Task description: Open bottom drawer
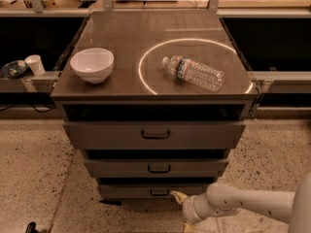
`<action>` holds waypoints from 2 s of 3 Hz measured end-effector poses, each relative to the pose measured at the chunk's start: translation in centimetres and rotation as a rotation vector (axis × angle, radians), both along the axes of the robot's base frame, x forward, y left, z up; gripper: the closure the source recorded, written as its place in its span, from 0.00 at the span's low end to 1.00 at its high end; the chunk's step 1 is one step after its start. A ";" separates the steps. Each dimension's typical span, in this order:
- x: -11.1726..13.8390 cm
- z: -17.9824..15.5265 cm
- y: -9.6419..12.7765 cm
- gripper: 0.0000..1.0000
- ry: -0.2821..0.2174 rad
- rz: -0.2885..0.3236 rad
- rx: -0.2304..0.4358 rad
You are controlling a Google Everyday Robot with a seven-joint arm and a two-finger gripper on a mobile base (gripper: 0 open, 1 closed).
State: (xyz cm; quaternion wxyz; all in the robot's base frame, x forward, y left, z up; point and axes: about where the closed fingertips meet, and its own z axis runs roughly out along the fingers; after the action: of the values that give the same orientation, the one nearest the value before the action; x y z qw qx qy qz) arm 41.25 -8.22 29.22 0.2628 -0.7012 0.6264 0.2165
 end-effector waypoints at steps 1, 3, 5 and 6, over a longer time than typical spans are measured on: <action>1.5 -0.7 -2.4 0.00 -0.093 -0.020 -0.047; 5.2 -3.4 -9.1 0.00 -0.222 -0.039 -0.051; 10.0 -7.7 -13.4 0.00 -0.184 -0.085 -0.025; 11.9 -8.0 -14.0 0.00 -0.188 -0.094 -0.028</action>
Offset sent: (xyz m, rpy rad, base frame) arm 0.0591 -0.0953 -0.0145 -0.0272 -0.3006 -0.0290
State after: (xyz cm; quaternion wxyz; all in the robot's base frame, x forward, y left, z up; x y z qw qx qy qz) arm 53.12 -22.19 21.22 0.3207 -0.6918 0.6341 0.1286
